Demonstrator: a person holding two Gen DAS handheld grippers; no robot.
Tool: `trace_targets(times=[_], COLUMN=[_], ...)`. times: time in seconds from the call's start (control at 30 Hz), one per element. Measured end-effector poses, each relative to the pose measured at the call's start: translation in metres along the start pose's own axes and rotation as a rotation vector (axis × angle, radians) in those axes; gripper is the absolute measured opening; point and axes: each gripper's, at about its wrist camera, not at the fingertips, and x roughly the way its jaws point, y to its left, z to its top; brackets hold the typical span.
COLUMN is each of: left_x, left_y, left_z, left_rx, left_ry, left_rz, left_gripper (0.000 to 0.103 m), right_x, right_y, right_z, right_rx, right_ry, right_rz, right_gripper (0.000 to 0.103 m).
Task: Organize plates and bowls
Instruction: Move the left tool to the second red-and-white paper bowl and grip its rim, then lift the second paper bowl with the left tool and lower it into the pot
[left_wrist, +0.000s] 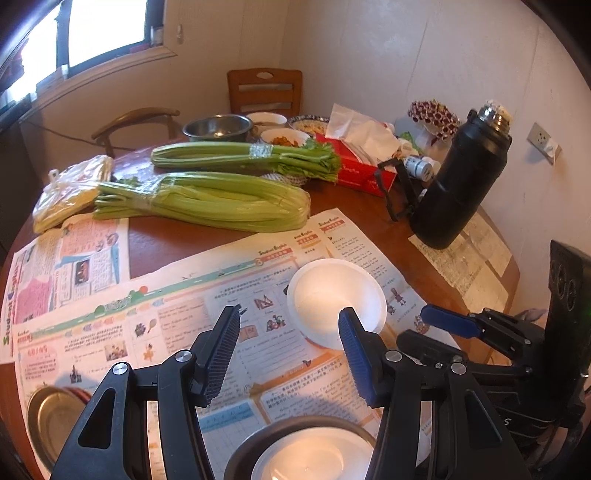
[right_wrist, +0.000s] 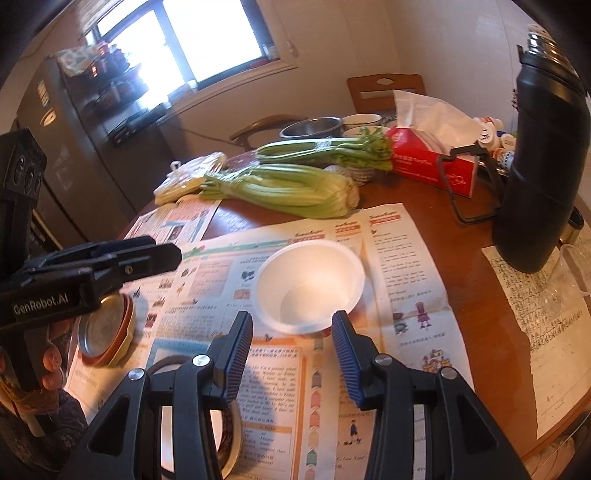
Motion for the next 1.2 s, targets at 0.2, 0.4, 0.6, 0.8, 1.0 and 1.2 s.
trace_targets(times=[0.2, 0.4, 0.6, 0.8, 1.0, 1.2], left_x=[0.028, 0.056, 0.081, 0.106, 0.119, 0.131], left_y=[-0.003, -0.001, 0.001, 0.004, 0.003, 0.000], left_z=[0.006, 0.010, 0.010, 0.009, 0.012, 0.010], left_rx=[0.003, -0.013, -0.025, -0.048, -0.063, -0.070], left_ry=[0.053, 0.102, 0.146, 0.197, 0.210, 0.252], left_rz=[-0.009, -0.005, -0.001, 0.000, -0.002, -0.040], left_gripper=[0.058, 0.058, 0.058, 0.057, 0.057, 0.039], right_x=[0.010, 0.025, 0.042, 0.060, 0.071, 0.076], right_y=[-0.014, -0.024, -0.032, -0.035, -0.029, -0.023], right_z=[0.006, 0.008, 0.009, 0.009, 0.009, 0.009], right_rx=[0.040, 0.060, 0.067, 0.060, 0.022, -0.005], right_ry=[0.002, 0.023, 0.045, 0.073, 0.090, 0.098], right_rz=[-0.008, -0.020, -0.025, -0.028, -0.030, -0.021], right_gripper=[0.046, 0.046, 0.046, 0.046, 0.046, 0.045])
